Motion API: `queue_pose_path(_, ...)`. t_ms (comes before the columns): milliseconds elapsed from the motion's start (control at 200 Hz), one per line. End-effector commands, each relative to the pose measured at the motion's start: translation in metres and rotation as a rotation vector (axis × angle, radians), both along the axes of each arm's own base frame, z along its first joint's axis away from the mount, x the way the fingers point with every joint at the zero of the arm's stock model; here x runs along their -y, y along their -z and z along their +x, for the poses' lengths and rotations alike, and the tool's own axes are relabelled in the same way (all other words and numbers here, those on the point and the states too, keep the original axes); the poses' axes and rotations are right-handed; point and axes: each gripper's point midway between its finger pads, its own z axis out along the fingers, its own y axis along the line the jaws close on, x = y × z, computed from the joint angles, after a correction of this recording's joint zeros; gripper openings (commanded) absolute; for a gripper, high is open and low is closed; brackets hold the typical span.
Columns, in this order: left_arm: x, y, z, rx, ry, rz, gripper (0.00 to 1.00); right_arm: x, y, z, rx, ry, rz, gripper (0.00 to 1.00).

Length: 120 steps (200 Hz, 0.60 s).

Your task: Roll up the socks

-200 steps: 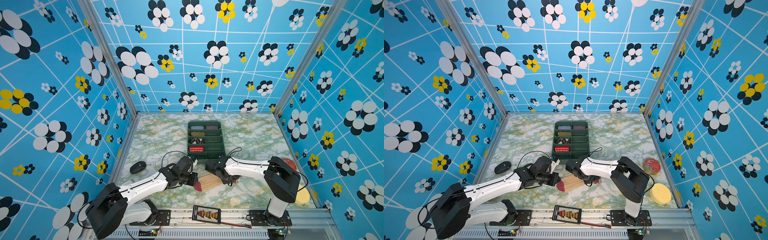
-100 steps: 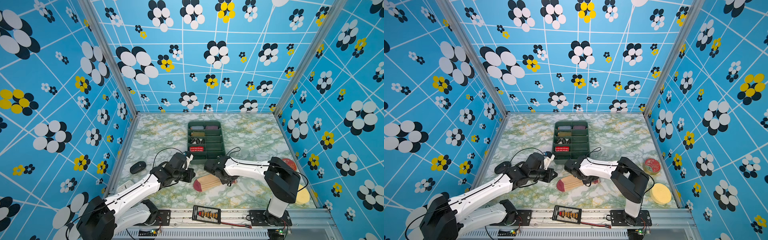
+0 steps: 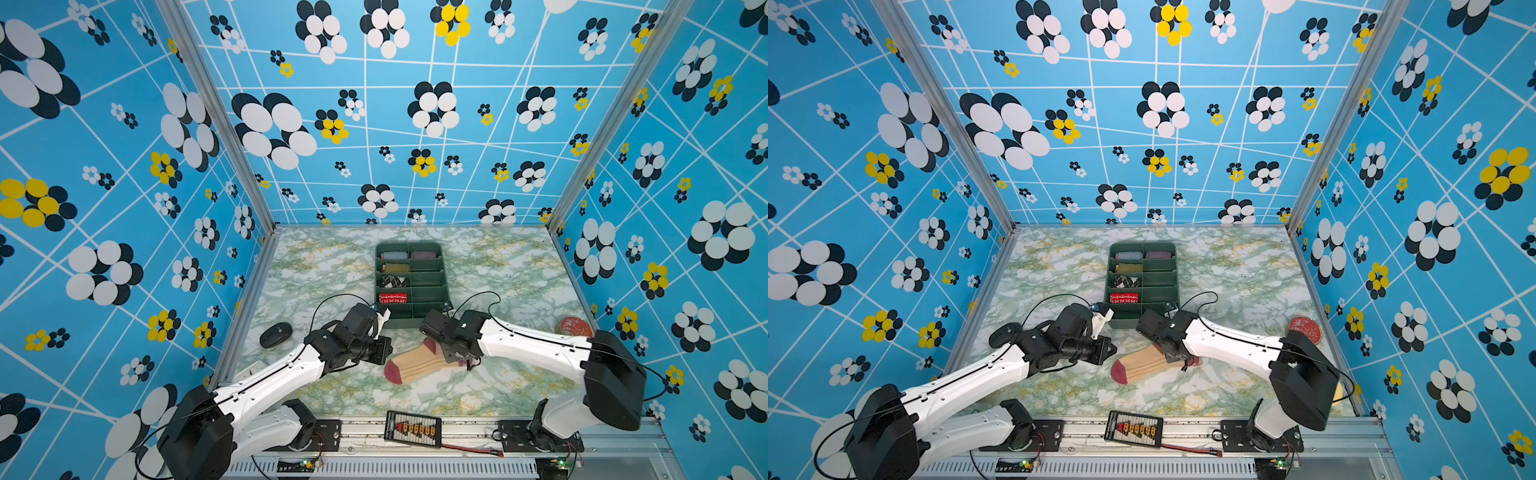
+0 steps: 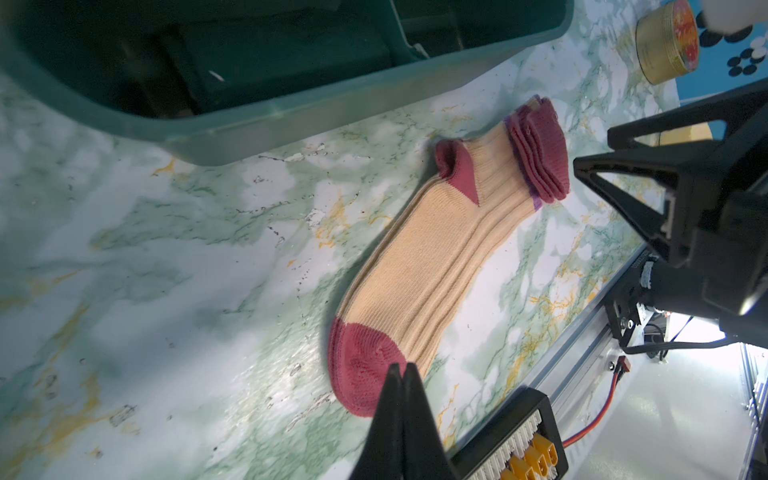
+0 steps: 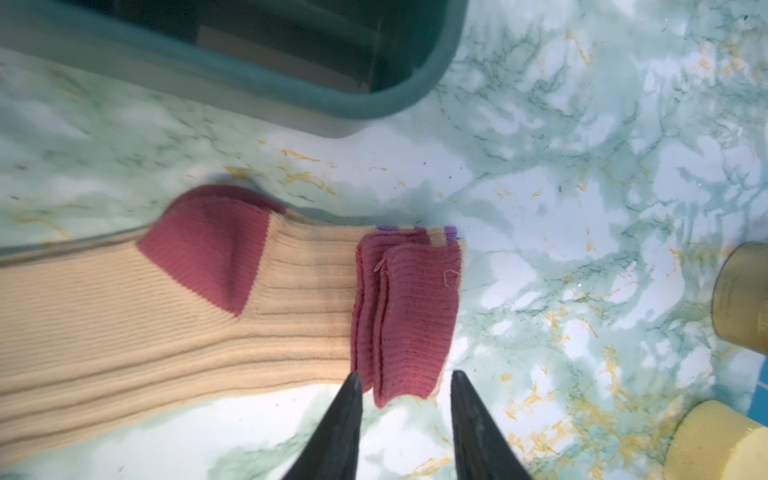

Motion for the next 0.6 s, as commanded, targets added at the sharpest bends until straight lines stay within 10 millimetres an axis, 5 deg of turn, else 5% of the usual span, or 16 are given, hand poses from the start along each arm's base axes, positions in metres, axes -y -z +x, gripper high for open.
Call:
queue_pose_path(0,0.013,-0.014,0.003,0.054,0.051,0.031,0.02,0.023,-0.004,0.002,0.003,0.065,0.029,0.38)
queue_pose_path(225,0.069,-0.026,-0.001,0.104,0.2,0.04,0.0,0.071,0.009,0.003,-0.014,0.238,0.127,0.33)
queue_pose_path(595,0.153,-0.024,-0.004,0.133,0.358,-0.001,0.0,0.082,0.04,0.0,-0.048,0.355,0.371,0.3)
